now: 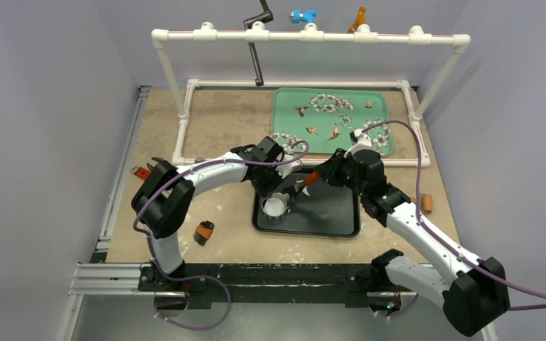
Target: Roll out the dumpling wrappers from the dough
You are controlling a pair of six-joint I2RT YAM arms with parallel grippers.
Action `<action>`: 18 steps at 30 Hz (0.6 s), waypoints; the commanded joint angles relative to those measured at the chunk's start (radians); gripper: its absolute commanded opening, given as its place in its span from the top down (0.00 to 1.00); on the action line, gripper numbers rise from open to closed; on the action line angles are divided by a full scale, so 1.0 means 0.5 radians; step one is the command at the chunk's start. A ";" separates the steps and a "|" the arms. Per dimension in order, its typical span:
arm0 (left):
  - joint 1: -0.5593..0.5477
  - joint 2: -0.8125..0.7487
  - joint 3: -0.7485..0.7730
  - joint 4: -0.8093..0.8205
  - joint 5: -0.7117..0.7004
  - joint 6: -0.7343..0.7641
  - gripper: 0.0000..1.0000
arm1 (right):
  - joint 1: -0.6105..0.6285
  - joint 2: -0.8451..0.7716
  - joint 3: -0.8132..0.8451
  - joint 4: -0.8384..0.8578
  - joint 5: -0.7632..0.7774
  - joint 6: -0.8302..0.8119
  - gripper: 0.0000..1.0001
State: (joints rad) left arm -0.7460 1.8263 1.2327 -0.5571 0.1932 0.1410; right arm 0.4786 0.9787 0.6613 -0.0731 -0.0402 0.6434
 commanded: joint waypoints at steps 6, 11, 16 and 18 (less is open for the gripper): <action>-0.027 -0.020 0.032 0.076 0.122 0.130 1.00 | 0.033 0.109 0.017 0.065 0.184 -0.005 1.00; -0.014 -0.014 0.101 -0.079 0.244 0.386 1.00 | 0.040 0.039 0.122 -0.210 0.709 -0.192 1.00; -0.015 -0.004 0.124 -0.144 0.292 0.620 1.00 | 0.040 0.019 0.201 -0.368 1.065 -0.288 1.00; -0.015 0.023 0.162 -0.200 0.304 0.729 1.00 | 0.040 -0.011 0.234 -0.380 1.099 -0.321 1.00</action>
State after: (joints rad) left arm -0.7494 1.8267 1.2556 -0.6079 0.2905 0.3641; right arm 0.5030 1.0019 0.7277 -0.1612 0.3195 0.5827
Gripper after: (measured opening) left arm 0.014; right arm 0.145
